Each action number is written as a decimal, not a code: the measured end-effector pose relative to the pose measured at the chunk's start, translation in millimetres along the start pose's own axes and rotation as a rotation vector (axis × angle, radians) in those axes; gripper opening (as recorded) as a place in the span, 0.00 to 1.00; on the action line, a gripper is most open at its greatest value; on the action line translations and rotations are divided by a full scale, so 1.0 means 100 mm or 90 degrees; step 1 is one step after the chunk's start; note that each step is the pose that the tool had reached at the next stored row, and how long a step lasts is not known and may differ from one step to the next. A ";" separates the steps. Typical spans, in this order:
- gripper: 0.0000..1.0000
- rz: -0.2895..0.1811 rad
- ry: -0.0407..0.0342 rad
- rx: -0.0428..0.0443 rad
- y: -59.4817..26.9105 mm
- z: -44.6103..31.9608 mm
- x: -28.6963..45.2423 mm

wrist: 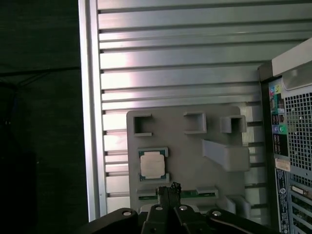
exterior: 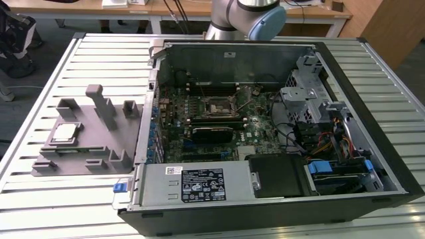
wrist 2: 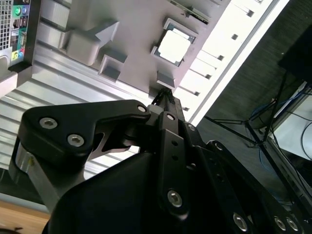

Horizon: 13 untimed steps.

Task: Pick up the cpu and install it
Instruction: 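Reach for the cpu, then pick up the cpu and move it towards the insertion slot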

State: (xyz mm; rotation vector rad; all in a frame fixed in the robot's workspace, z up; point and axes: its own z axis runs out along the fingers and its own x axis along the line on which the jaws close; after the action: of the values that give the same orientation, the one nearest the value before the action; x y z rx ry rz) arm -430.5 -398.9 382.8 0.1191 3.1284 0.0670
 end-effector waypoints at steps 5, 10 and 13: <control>0.11 0.000 0.0001 0.0000 -0.009 0.005 0.119; 0.11 0.000 0.0002 0.0000 -0.017 0.012 0.215; 0.11 0.000 0.0002 0.0000 -0.019 0.014 0.240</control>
State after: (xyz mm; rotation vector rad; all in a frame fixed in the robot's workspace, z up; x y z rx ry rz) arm -454.6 -399.0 381.1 0.1191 3.1286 0.0671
